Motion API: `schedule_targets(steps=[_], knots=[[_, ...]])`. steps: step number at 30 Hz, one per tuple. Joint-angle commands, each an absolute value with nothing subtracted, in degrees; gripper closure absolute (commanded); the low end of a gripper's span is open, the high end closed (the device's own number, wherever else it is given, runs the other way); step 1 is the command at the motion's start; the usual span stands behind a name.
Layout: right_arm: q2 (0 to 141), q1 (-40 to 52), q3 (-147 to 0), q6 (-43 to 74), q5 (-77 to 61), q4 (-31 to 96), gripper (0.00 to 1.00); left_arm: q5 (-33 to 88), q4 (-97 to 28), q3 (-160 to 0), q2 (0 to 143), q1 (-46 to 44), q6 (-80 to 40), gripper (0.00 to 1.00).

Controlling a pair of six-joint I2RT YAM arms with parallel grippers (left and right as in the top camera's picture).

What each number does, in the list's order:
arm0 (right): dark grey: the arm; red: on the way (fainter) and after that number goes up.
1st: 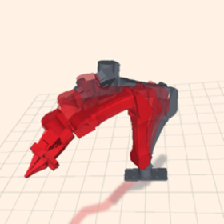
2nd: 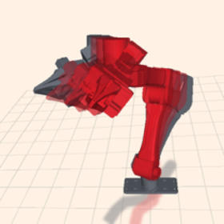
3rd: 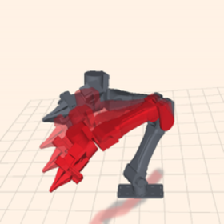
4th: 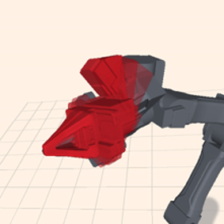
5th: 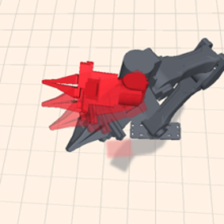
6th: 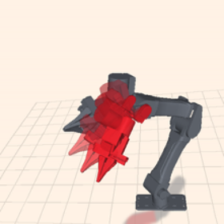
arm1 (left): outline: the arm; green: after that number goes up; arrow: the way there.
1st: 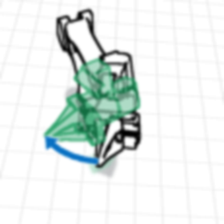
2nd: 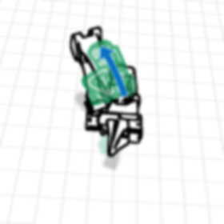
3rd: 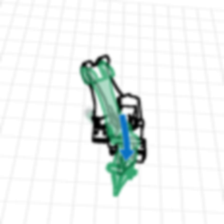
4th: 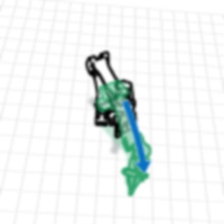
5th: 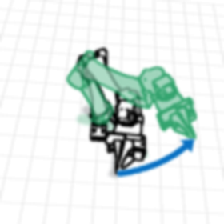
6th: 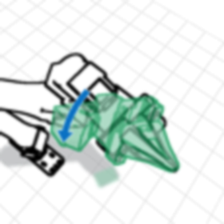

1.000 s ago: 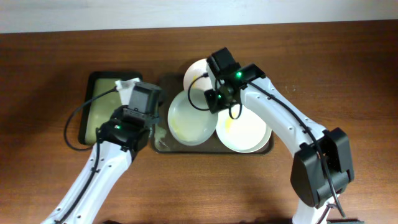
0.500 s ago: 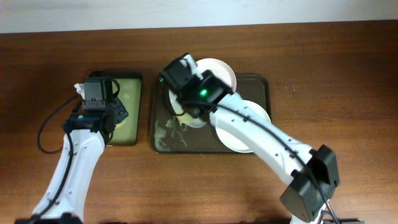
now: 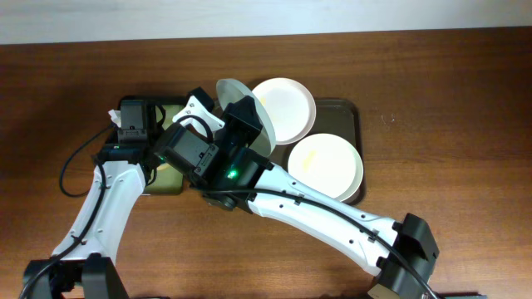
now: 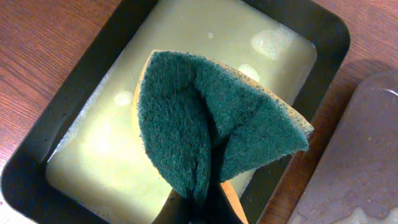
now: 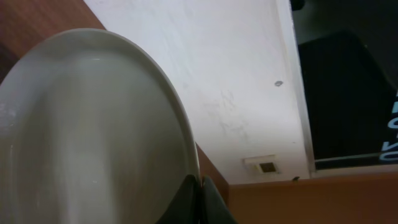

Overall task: Clean dirty plates on tray and stack at the side
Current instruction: 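Lift the white plate with the right gripper and place it right of the tray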

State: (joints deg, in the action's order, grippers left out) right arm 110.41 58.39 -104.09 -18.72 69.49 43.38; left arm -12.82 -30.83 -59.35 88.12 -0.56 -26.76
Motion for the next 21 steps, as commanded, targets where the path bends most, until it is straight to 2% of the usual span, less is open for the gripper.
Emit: schedule_targets(steps=[1, 5, 8, 10, 11, 13, 17, 21], knots=[[108.8, 58.4, -105.4, -19.5, 72.7, 43.2, 0.96, -12.7, -30.9, -59.2, 88.4, -0.3, -26.0, 1.0], [108.8, 58.0, -105.4, -16.8, 70.7, 43.4, 0.96, -12.7, -30.9, -59.2, 88.4, -0.3, -26.0, 1.0], [108.8, 54.0, -105.4, -5.4, 57.4, 48.0, 0.96, -12.8, -31.3, -59.2, 88.4, -0.3, -26.0, 1.0], [108.8, 49.2, -105.4, 0.2, 38.3, 52.6, 0.96, -12.8, -31.6, -59.2, 88.4, -0.3, -26.0, 1.0], [108.9, 45.8, -105.4, 0.3, 23.2, 54.8, 0.96, -12.8, -31.7, -59.2, 88.4, -0.3, -26.0, 1.0], [109.1, 39.2, -105.4, 0.3, 2.5, 57.1, 0.96, -12.8, -31.7, -59.2, 88.4, -0.3, -26.0, 1.0], [109.1, 24.1, -105.4, 0.3, -18.8, 59.2, 0.96, -12.8, -32.4, -59.2, 88.4, -0.3, -26.0, 1.0], [109.1, 12.8, -105.4, 0.2, -25.0, 62.4, 0.96, -12.8, -32.4, -59.2, 88.4, -0.3, -26.0, 1.0]])
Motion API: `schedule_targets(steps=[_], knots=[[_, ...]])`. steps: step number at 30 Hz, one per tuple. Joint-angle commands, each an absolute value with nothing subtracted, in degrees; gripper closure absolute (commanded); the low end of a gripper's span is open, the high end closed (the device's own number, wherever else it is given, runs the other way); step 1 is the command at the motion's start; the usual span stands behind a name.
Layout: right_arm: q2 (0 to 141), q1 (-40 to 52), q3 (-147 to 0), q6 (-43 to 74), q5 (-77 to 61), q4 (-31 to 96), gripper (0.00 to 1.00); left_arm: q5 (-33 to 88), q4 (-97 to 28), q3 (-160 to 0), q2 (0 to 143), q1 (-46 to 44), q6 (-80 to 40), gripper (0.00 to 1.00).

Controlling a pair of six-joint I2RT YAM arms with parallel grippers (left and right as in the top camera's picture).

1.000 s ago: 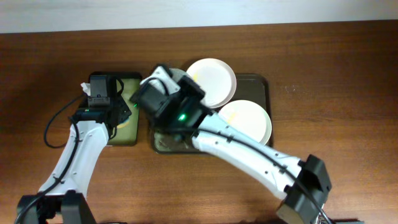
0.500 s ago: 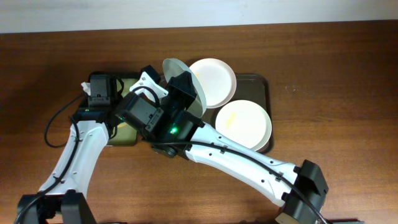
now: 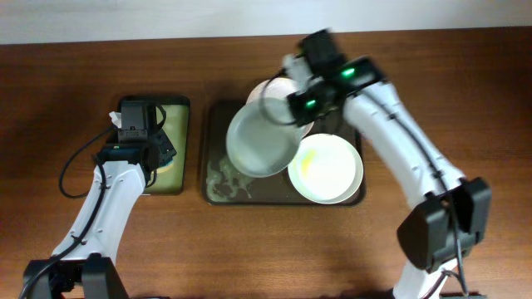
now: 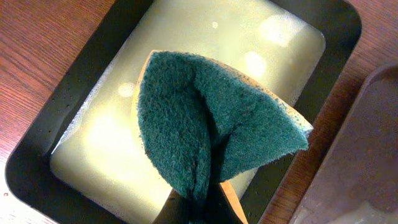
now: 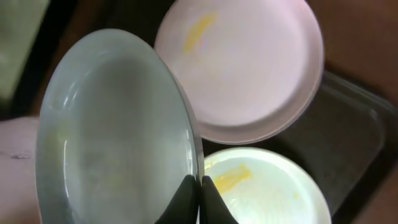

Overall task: Clean dirty plates on tray and stack at the side
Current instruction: 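Lift the white plate with the right gripper and place it right of the tray, then move the right gripper back and grasp the pink plate rim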

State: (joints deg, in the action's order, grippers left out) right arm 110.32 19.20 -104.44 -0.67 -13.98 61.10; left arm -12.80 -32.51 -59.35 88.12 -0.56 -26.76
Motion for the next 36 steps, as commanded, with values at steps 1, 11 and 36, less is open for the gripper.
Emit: schedule_targets(steps=[1, 11, 36], knots=[[109.1, 10.3, -105.4, -0.8, -24.9, 63.1, 0.96, -12.8, -32.4, -59.2, 88.4, -0.3, -26.0, 1.0], [112.2, -19.1, -102.8, -2.1, -22.6, 61.9, 0.96, -12.8, -33.1, -59.2, 88.4, -0.3, -26.0, 1.0], [115.9, 2.8, -93.3, 2.6, -18.8, 45.1, 0.02, -5.3, -32.8, -58.9, 88.4, -1.2, -26.0, 1.0]])
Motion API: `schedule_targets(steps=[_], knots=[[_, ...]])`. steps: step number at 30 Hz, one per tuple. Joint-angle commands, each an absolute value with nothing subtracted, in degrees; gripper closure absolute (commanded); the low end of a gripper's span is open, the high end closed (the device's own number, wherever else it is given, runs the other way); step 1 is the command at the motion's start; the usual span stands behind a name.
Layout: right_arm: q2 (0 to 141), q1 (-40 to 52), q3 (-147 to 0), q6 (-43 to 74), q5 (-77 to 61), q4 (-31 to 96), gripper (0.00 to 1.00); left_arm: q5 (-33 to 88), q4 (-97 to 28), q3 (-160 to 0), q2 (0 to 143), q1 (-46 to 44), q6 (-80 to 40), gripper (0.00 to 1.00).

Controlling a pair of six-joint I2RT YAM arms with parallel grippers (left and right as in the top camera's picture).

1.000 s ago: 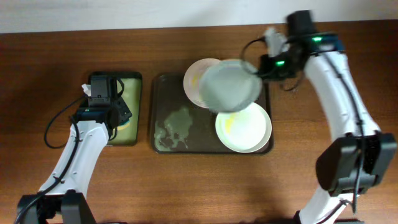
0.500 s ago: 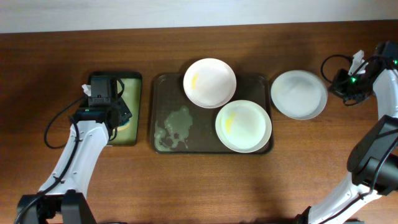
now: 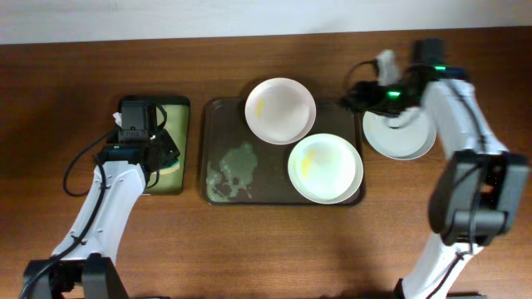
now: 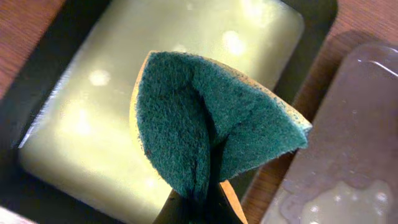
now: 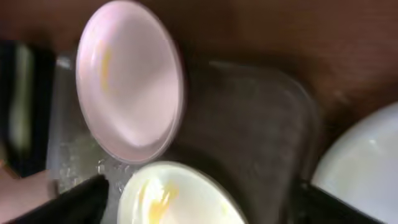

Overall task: Clean dirty plates on tray and stack at the side
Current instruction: 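Move the right gripper back and grasp the pink plate rim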

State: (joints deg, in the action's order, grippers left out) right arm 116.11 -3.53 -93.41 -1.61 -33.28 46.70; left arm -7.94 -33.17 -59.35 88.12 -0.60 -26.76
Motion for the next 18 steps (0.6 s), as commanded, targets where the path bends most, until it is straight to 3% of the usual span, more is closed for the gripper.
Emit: schedule_targets(steps=[1, 3, 5, 8, 10, 13, 18], knots=[[116.6, 7.0, -93.3, 6.9, -11.6, 43.3, 0.01, -5.3, -32.8, -58.9, 88.4, -1.4, -26.0, 1.0], [117.8, 10.2, -93.3, 10.5, -7.5, 41.8, 0.01, -5.3, -32.8, -58.9, 88.4, -1.4, -26.0, 1.0], [119.9, 12.3, -93.3, 12.9, -6.7, 40.1, 0.08, -5.3, -32.8, -58.9, 88.4, -1.4, -26.0, 1.0], [123.2, 14.0, -93.3, 15.5, -7.0, 38.7, 0.31, -5.3, -32.8, -58.9, 88.4, -1.4, -26.0, 1.0], [123.9, 14.1, -93.3, 15.5, -6.8, 38.3, 0.32, -5.3, -32.8, -58.9, 88.4, -1.4, -26.0, 1.0], [124.1, 14.2, -93.3, 15.5, -6.9, 37.3, 0.52, -5.3, -32.6, -58.9, 88.4, -1.4, -26.0, 1.0], [124.1, 15.1, -93.1, 15.5, -7.0, 37.5, 0.62, -5.3, -32.2, -58.9, 88.4, -1.4, -26.0, 1.0]])
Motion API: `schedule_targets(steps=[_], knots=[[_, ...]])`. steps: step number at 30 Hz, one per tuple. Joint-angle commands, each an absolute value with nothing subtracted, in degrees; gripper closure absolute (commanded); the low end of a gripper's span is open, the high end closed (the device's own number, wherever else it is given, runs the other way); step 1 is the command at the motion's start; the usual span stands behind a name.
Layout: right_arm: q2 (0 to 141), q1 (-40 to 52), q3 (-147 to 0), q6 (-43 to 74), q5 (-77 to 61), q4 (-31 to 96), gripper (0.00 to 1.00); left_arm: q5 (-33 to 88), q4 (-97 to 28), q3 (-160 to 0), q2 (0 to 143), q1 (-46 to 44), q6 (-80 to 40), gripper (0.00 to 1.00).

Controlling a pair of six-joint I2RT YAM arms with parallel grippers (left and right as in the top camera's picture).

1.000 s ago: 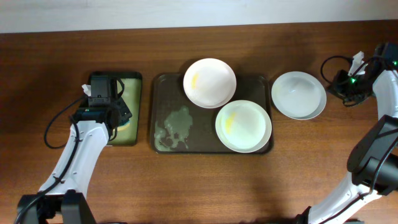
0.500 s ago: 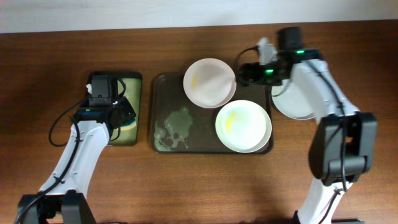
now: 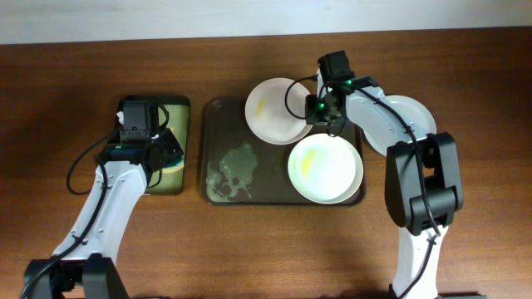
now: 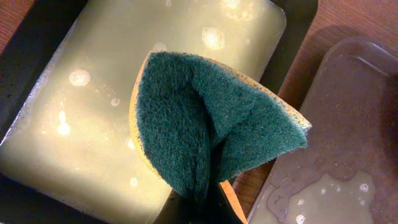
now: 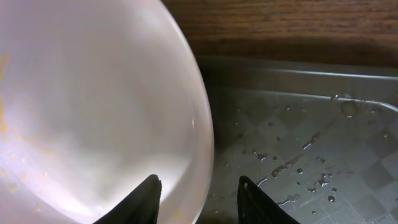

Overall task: Clean dirty plates on tray and stack at the side
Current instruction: 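Move the right gripper back and grasp the pink plate rim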

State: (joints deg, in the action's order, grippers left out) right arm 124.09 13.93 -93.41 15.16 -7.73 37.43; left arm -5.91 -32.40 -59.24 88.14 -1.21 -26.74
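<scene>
A dark tray (image 3: 223, 170) holds a pinkish plate (image 3: 273, 112) with a yellow smear at its back and a white plate (image 3: 324, 166) with a yellow stain at its front right. My right gripper (image 3: 322, 114) is open, its fingers (image 5: 146, 199) standing either side of the pinkish plate's (image 5: 93, 106) right rim, low over the wet tray (image 5: 311, 143). A third, clean plate (image 3: 413, 116) lies on the table right of the tray. My left gripper (image 4: 202, 208) is shut on a folded green sponge (image 4: 205, 124) over the right edge of a soapy-water basin (image 4: 93, 93).
The black basin (image 3: 179, 112) stands left of the tray, a narrow strip of wood between them. A puddle of soapy water (image 3: 233, 162) lies on the tray's left half. The right arm reaches in over the clean plate. A white wall edge runs along the back.
My right gripper has left the plate on the table at the right and now stands open at the pinkish plate's right rim. The left gripper, sponge still held, sits slightly nearer the tray.
My right gripper first held a grey-white plate upright by the basin, then held it over the tray. After that the plate lay on the table right of the tray with the gripper open beside it. Now that gripper is at the pinkish plate. The left held the sponge throughout.
</scene>
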Motion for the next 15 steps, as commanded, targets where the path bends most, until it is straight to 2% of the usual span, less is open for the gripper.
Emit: schedule_targets(steps=[1, 8, 9, 12, 15], knots=[[124.1, 15.4, -93.1, 15.5, -7.0, 37.4, 0.63, -5.3, -32.1, -58.9, 88.4, -1.4, -26.0, 1.0], [127.8, 16.2, -93.1, 15.5, -7.2, 35.1, 0.64, -5.3, -32.2, -58.9, 88.4, -1.4, -26.0, 1.0], [127.8, 16.2, -93.1, 15.5, -7.3, 35.1, 0.66, -5.3, -32.2, -58.9, 88.4, -1.4, -26.0, 1.0], [127.8, 16.5, -93.3, 15.5, -11.8, 35.1, 0.93, -5.3, -32.1, -58.9, 88.4, -1.4, -26.0, 1.0], [127.8, 18.4, -93.3, 14.8, -17.3, 35.5, 0.96, -5.3, -32.2, -58.9, 88.4, -1.4, -26.0, 1.0]])
